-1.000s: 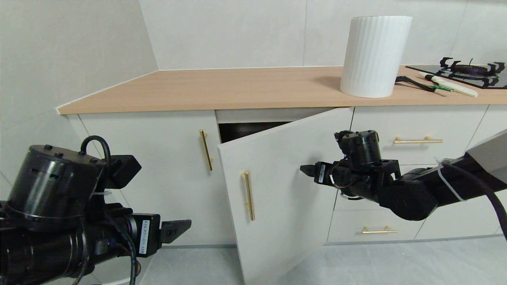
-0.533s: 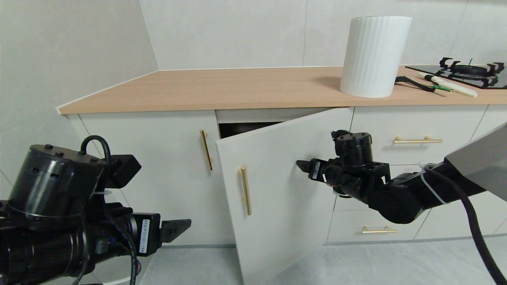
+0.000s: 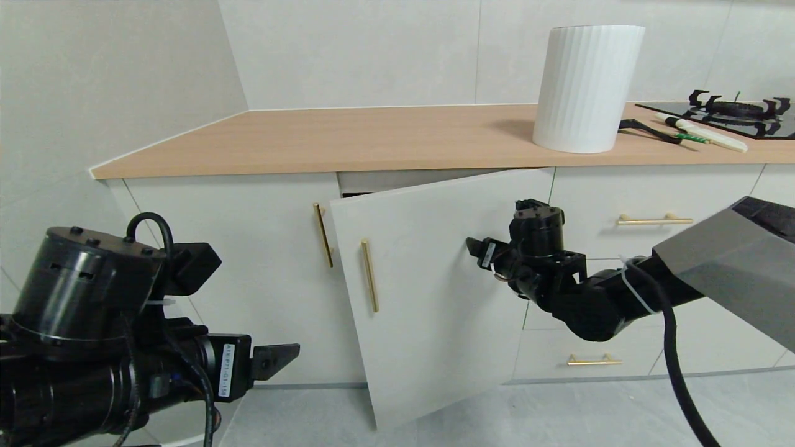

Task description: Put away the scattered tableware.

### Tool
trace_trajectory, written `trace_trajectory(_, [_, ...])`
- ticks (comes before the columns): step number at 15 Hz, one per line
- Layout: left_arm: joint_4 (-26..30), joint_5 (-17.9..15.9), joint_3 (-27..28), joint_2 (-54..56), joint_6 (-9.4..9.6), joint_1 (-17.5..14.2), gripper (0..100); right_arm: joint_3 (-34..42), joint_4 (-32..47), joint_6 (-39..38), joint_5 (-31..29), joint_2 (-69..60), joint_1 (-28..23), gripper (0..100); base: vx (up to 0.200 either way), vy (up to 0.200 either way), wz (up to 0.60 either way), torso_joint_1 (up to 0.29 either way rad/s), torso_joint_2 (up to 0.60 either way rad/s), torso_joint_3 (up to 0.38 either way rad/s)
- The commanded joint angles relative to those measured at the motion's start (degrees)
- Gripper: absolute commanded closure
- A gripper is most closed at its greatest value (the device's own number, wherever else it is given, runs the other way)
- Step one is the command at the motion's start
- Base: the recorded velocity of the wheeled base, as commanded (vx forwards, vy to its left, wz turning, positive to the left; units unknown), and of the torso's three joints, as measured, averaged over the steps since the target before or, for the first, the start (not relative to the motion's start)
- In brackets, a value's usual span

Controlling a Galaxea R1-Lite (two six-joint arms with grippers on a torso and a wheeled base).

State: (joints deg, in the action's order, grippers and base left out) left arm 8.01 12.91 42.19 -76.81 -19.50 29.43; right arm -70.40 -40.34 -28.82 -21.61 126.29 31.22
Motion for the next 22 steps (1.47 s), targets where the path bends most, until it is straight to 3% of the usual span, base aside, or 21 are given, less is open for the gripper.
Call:
trace_trajectory(1, [0.0, 0.0, 0.0, -0.1, -0.01, 0.0, 0, -2.5, -0.1, 0.0, -1.4, 2.6, -0.3, 0, 0.0, 0.0, 0.0, 0.0, 0.0, 0.0])
trace_trajectory(15, [-0.1, 0.1, 0.0, 0.0, -0.01, -0.1, 0, -12.9, -0.9, 0.3, -12.4, 10.8, -2.9, 0, 0.0, 0.0, 0.0, 0.0, 0.0, 0.0])
trace_trajectory(19, [-0.1, 0.1, 0.0, 0.0, -0.01, -0.1, 0, -12.0, -0.9, 0.2, -12.1, 9.5, -2.7, 0, 0.0, 0.0, 0.0, 0.0, 0.0, 0.0])
trace_trajectory(20, [-0.1, 0.1, 0.0, 0.1, -0.01, -0.1, 0, -8.8, -0.8, 0.1, -11.1, 6.8, -2.5, 0, 0.0, 0.0, 0.0, 0.0, 0.0, 0.0])
trace_trajectory(21, [-0.1, 0.1, 0.1, 0.1, -0.01, -0.1, 0, -6.0, -0.8, 0.1, -8.7, 4.8, -2.3, 0, 0.0, 0.0, 0.0, 0.0, 0.0, 0.0])
trace_trajectory(22, [-0.1, 0.1, 0.1, 0.2, -0.01, -0.1, 0, -0.4, -0.7, 0.1, -2.7, 0.4, -1.8, 0, 0.0, 0.0, 0.0, 0.0, 0.0, 0.0])
